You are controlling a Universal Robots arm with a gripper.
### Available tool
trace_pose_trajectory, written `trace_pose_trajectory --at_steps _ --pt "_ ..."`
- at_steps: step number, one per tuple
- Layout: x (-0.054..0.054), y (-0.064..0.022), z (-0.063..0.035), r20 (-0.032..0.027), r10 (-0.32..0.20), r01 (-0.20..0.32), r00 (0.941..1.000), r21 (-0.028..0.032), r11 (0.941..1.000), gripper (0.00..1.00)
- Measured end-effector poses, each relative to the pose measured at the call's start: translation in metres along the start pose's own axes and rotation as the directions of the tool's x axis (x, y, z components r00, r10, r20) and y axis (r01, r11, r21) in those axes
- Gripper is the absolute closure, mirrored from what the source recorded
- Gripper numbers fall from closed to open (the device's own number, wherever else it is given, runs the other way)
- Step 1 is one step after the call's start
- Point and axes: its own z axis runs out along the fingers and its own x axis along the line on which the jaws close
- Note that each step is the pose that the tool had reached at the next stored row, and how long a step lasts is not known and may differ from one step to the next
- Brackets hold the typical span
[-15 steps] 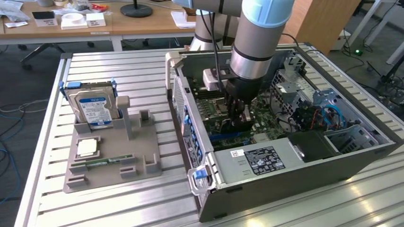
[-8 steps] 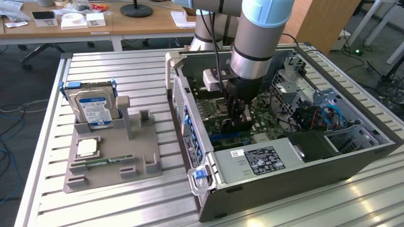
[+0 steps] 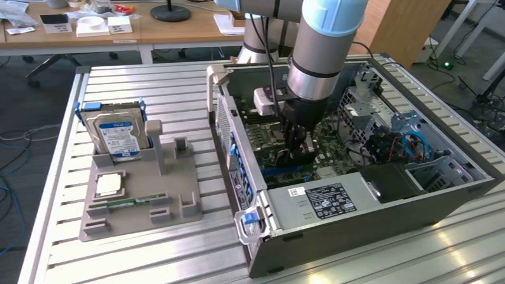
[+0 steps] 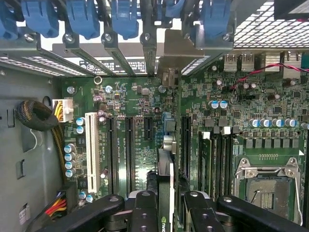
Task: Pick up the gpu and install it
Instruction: 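Insert the gpu into the slot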
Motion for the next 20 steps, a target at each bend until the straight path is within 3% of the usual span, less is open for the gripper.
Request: trace_pose_trajectory --at_steps 20 --pt "0.0003 0.0003 -0.0018 0.0006 0.000 0.000 1.0000 0.0004 1.0000 0.74"
